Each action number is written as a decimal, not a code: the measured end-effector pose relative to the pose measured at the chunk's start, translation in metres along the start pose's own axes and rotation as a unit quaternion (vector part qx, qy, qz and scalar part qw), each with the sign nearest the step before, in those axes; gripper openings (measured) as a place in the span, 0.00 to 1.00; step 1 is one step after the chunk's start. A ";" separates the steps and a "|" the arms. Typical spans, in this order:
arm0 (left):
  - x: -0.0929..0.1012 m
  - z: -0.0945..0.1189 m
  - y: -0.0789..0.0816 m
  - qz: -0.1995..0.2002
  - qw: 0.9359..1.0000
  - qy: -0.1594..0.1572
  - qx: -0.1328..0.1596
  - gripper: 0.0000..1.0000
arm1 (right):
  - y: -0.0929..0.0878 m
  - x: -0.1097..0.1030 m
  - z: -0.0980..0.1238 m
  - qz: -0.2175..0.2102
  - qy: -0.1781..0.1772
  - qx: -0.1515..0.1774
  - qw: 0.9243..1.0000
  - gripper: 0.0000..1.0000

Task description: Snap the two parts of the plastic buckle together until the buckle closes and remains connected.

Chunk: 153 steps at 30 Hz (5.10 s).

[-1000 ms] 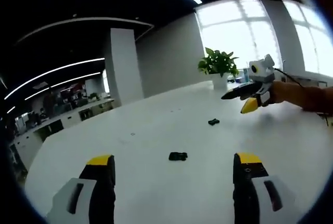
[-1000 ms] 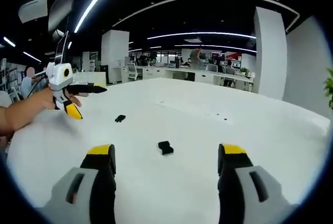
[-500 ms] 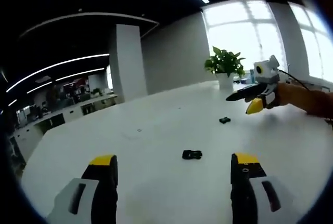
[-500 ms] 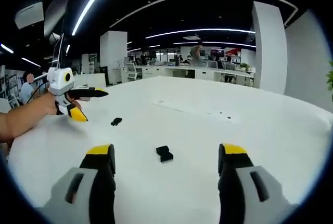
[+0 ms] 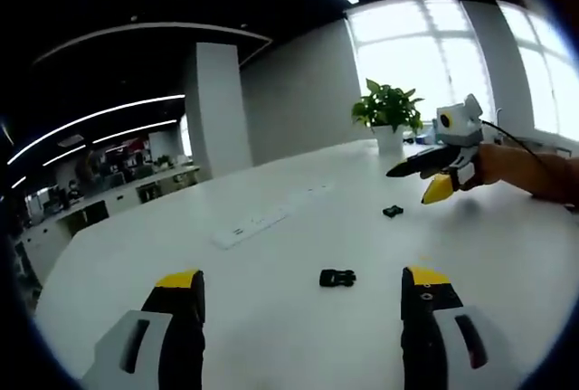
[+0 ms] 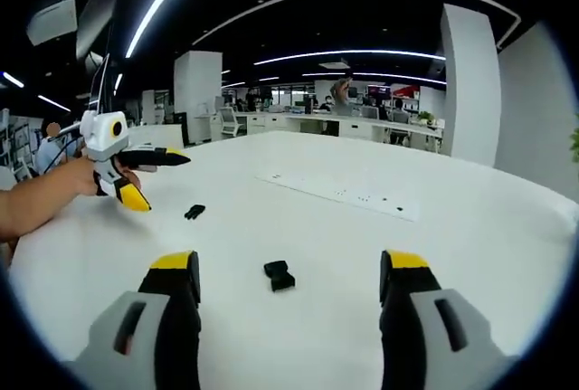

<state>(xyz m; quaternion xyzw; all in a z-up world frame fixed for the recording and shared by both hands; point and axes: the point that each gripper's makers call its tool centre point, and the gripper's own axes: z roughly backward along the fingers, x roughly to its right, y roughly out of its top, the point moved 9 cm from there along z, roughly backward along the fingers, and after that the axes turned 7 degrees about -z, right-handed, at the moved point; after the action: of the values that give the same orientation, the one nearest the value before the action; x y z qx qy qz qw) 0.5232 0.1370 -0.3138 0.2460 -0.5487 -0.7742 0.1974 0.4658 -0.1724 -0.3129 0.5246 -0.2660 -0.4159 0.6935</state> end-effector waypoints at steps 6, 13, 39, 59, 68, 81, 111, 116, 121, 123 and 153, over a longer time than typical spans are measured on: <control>-0.004 -0.009 0.000 -0.006 1.000 -0.011 0.001 0.91 | 0.003 0.012 -0.001 0.000 0.002 0.001 1.000 0.80; 0.011 -0.015 0.000 -0.024 0.999 -0.024 -0.009 0.88 | 0.005 0.022 -0.013 0.000 -0.003 -0.003 1.000 0.79; 0.029 -0.025 -0.001 -0.047 0.998 -0.033 -0.039 0.76 | 0.007 0.022 -0.012 0.042 0.042 -0.005 0.998 0.56; 0.022 -0.032 -0.005 0.001 0.997 -0.047 -0.056 0.50 | -0.005 0.017 -0.028 0.053 0.067 -0.043 0.995 0.30; 0.019 -0.039 -0.007 -0.002 0.996 -0.053 -0.068 0.47 | -0.010 0.009 -0.022 0.041 0.087 -0.053 0.994 0.29; 0.025 -0.040 -0.004 0.014 0.995 -0.072 -0.061 0.36 | -0.007 0.015 -0.028 0.030 0.082 -0.059 0.994 0.34; 0.023 -0.045 -0.006 0.032 0.994 -0.072 -0.081 0.22 | -0.010 0.012 -0.023 0.018 0.063 -0.068 0.996 0.12; 0.023 -0.046 -0.007 0.040 0.993 -0.071 -0.082 0.22 | -0.011 0.009 -0.021 0.012 0.051 -0.074 0.996 0.12; 0.031 -0.041 -0.006 0.050 0.994 -0.056 -0.085 0.21 | -0.012 0.000 -0.018 0.007 0.050 -0.077 0.996 0.12; 0.038 -0.036 -0.006 0.051 0.994 -0.045 -0.089 0.21 | -0.013 -0.003 -0.017 0.009 0.050 -0.078 0.996 0.12; 0.048 -0.006 -0.016 0.118 0.986 0.049 -0.103 0.21 | -0.015 -0.012 -0.014 0.064 0.105 -0.096 0.988 0.16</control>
<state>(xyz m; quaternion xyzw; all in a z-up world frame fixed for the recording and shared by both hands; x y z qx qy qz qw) 0.4876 0.1099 -0.3388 0.1952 -0.4811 -0.7848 0.3385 0.4666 -0.1568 -0.3311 0.4781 -0.1830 -0.3370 0.7901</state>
